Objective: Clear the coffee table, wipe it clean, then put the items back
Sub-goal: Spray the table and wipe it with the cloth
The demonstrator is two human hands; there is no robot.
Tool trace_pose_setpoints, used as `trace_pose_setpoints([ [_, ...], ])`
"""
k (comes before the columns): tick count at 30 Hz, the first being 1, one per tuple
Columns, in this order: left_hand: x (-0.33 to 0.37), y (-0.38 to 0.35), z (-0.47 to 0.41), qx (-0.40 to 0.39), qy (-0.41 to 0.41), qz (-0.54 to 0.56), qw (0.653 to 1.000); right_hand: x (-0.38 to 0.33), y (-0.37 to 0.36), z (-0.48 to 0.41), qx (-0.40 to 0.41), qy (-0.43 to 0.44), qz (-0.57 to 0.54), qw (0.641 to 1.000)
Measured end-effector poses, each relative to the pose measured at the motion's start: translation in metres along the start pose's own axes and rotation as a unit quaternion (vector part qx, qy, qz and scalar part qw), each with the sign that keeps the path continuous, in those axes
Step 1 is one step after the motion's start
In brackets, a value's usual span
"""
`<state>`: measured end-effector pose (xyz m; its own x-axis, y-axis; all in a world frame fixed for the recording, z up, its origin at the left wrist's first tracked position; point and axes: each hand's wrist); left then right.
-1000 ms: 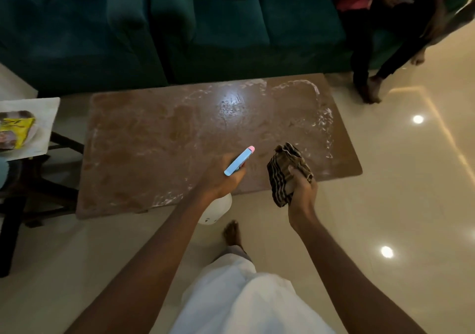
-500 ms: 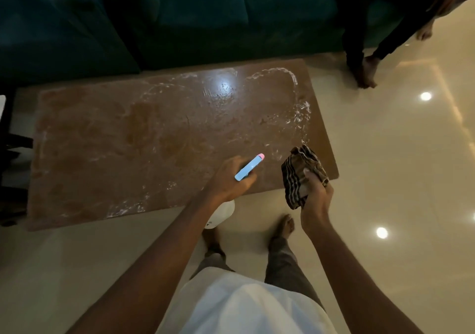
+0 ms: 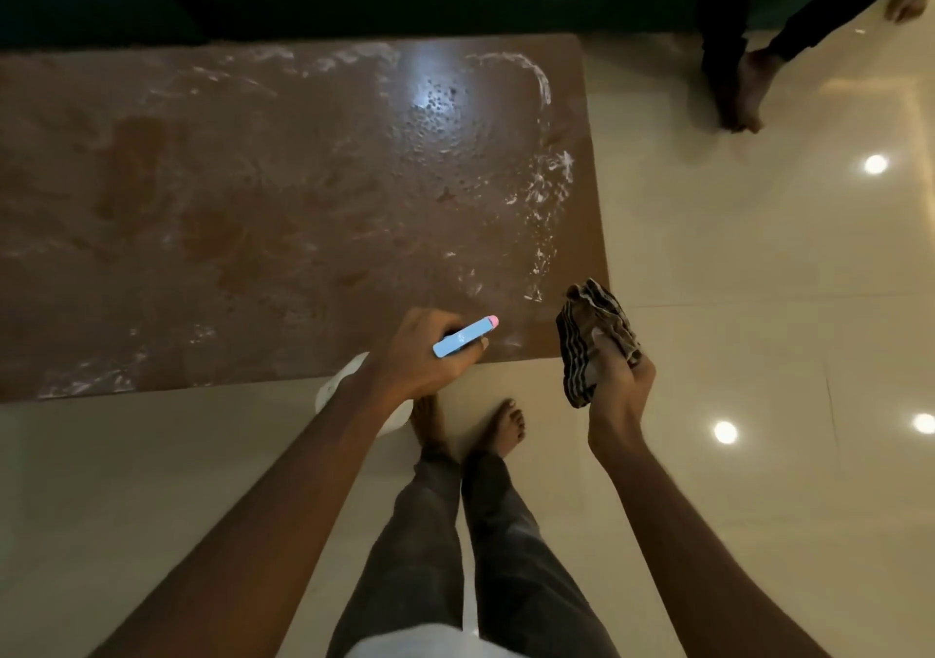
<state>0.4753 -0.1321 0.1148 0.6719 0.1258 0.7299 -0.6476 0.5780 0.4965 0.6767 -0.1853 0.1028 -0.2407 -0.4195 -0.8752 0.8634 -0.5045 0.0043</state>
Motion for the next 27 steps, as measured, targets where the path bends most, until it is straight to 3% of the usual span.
trace_pose_setpoints([
  [8,-0.031,-0.044,-0.06,0.005,-0.027,-0.012,1.0,0.045,0.012,-0.044,0.015,0.002,-0.002,1.0],
  [13,-0.047,-0.046,-0.078,-0.007,0.019,-0.044,0.999,0.061,0.02,-0.06,0.026,0.019,0.0,0.999],
  [19,-0.059,-0.035,-0.081,0.048,0.036,-0.03,0.998,0.072,0.03,-0.091,0.068,0.095,0.107,0.987],
  [22,-0.061,-0.032,-0.084,0.081,0.029,-0.002,0.996,0.085,0.019,-0.117,0.071,0.154,0.202,0.965],
  [24,-0.063,-0.03,-0.085,0.098,0.019,0.01,0.995,0.094,0.002,-0.136,0.032,0.154,0.298,0.941],
  [25,-0.063,-0.028,-0.085,0.103,0.016,0.014,0.994,0.102,-0.008,-0.144,0.002,0.148,0.37,0.917],
  [27,-0.064,-0.025,-0.084,0.108,0.013,0.016,0.994,0.119,-0.028,-0.15,-0.055,0.169,0.527,0.831],
])
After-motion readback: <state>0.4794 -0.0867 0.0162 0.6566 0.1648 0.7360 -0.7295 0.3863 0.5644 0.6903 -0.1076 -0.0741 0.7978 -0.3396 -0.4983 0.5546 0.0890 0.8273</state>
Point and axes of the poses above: each hand's wrist, its own z-axis away from the middle knuckle, its own y-axis out of the back of the hand, x = y × z, and after that the axes turned 5 degrees about -x, right-handed
